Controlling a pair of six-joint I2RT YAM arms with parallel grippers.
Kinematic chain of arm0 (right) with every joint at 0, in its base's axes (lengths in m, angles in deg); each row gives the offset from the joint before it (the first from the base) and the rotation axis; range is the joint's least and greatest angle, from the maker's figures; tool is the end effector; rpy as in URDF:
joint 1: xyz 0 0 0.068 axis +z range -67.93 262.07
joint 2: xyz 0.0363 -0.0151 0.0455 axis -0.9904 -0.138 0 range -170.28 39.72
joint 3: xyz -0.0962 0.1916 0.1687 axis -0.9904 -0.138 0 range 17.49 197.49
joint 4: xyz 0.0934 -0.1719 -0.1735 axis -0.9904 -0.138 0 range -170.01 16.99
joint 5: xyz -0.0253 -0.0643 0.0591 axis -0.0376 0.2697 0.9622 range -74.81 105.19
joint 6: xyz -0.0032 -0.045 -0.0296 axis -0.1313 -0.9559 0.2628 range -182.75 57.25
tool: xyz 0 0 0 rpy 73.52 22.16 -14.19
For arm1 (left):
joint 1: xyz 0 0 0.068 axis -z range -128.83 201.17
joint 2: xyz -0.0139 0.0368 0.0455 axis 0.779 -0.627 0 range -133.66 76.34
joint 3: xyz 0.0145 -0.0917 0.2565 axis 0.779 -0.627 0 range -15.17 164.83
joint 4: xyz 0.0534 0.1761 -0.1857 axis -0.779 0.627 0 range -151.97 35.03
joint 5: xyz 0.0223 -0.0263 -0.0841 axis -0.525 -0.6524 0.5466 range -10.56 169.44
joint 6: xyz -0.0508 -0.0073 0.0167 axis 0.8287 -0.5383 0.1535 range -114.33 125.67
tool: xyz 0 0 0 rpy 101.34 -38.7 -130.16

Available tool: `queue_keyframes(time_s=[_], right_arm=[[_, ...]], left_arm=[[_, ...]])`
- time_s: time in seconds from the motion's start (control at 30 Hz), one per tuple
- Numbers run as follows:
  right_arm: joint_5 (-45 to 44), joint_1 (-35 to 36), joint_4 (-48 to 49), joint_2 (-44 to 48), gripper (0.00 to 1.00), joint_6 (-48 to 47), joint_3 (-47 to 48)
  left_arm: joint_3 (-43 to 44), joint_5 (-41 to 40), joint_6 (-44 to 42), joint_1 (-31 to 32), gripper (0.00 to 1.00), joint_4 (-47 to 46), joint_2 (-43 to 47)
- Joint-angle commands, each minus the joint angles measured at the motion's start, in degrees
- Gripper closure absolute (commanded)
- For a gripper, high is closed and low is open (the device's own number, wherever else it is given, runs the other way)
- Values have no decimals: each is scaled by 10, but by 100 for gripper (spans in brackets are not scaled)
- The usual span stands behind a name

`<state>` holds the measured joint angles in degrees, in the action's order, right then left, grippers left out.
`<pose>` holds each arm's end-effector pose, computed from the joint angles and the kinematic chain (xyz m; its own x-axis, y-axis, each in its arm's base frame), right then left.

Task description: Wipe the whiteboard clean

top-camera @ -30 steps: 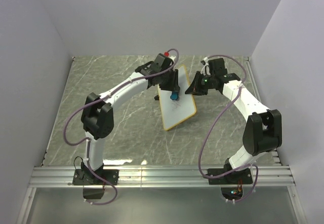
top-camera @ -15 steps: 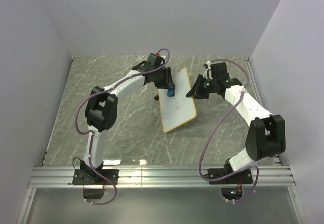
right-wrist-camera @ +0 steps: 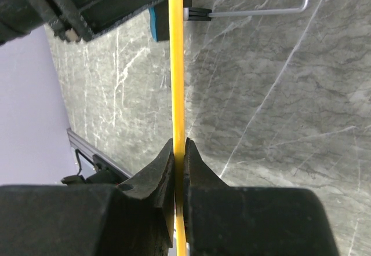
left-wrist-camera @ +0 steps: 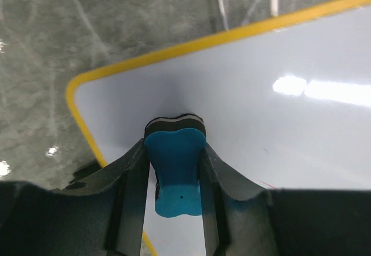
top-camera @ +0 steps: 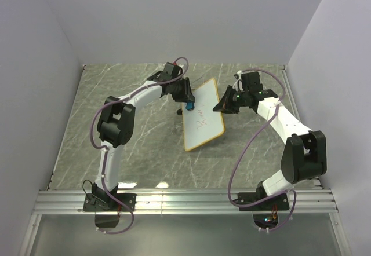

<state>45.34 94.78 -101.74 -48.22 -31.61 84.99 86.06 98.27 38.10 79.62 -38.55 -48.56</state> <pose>0.3176 0.0899 0.2686 -0.8958 0.2563 -0.3631 -0.0554 0.7462 0.6634 0.4278 -0.2448 0.2077 -0.8889 -0.0957 -0.4480 0.1983 0.8011 -0.5647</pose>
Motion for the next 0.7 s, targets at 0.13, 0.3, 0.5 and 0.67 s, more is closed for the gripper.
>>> queue_keyframes(time_s=[0.13, 0.3, 0.5, 0.67], right_arm=[[4, 5, -11, -23, 100, 22, 15], [6, 6, -20, -29, 100, 24, 24], [1, 6, -27, -23, 100, 17, 23], [2, 5, -14, -16, 100, 23, 10]], left_arm=[[41, 93, 44, 61, 100, -53, 55], [21, 111, 72, 71, 100, -100, 73], [9, 107, 66, 76, 100, -90, 67], [-62, 60, 60, 51, 100, -86, 75]])
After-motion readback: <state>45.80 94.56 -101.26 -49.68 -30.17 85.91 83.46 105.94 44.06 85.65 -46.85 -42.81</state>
